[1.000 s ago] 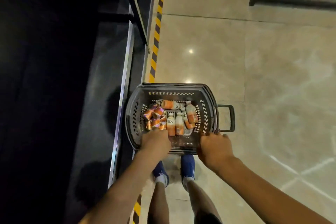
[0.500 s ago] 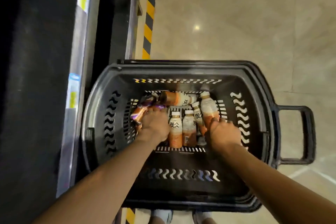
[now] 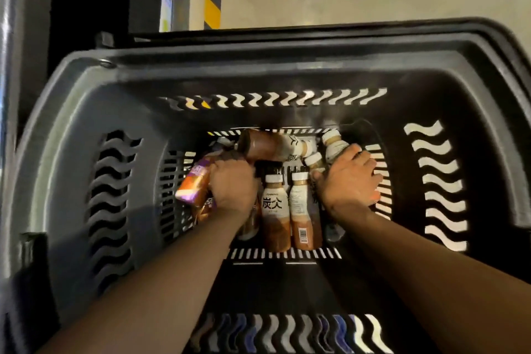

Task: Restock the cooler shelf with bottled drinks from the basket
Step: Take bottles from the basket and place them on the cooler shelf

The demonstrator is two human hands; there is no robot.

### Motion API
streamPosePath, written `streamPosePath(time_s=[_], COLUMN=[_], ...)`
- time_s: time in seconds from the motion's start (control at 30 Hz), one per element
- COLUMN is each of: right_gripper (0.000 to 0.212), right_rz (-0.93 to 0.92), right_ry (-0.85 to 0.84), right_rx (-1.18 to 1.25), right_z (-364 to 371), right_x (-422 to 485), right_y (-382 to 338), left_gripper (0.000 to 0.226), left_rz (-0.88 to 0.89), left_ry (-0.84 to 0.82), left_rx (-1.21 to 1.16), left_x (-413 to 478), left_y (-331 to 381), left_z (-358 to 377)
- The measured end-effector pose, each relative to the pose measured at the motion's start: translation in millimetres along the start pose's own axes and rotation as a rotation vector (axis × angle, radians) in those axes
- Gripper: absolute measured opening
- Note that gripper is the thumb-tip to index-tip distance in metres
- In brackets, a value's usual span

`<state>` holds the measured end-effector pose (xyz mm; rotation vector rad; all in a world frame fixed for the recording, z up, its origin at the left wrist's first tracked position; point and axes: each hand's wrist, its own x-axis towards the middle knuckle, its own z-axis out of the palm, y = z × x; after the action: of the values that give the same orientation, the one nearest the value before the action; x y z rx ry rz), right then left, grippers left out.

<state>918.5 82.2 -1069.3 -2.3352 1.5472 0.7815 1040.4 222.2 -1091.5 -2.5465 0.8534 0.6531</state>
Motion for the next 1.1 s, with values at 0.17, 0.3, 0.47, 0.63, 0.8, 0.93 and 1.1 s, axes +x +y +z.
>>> streamPosePath(time_s=[0.17, 0.3, 0.47, 0.63, 0.8, 0.93, 1.1], right_gripper=[0.094, 0.067, 0.054, 0.055, 0.048, 0.046, 0.033], right_rz=[-0.064, 0.033, 0.207, 0.104, 0.054, 0.009, -0.169], right_ry=[0.061, -0.153, -0.309, -0.323, -0.281, -0.239, -0.146], right_rx=[-0.068, 0.237, 0.673, 0.878, 1.053, 1.162, 1.237], right_z=[5.2, -13.0, -67.3, -168.8, -296.3, -412.9, -547.5], right_x=[3.1, -7.3, -66.6, -143.4, -220.4, -289.0, -386.7], right_y=[8.2, 24.6, 53.7, 73.6, 78.4, 80.6, 84.0], left_gripper=[0.028, 0.032, 0.034, 0.032, 0.044, 0.019, 0.02], left_rz=[-0.049, -0.239, -0.354, -0.391, -0.369, -0.329, -0.214], left_ry=[-0.125, -0.362, -0.474, -0.483, -0.378, -0.248, -0.199], left_rx=[-0.22, -0.526, -0.829, -1.22, -1.4, -1.517, -1.691], left_x=[2.5, -35.8, -112.6, -177.6, -244.5, -313.5, -408.7], left_y=[-10.3, -7.2, -6.4, -15.0, -34.0, -55.8, -89.7], left_z=[-14.3, -45.5, -104.3, -200.3, -331.3, -458.4, -588.8])
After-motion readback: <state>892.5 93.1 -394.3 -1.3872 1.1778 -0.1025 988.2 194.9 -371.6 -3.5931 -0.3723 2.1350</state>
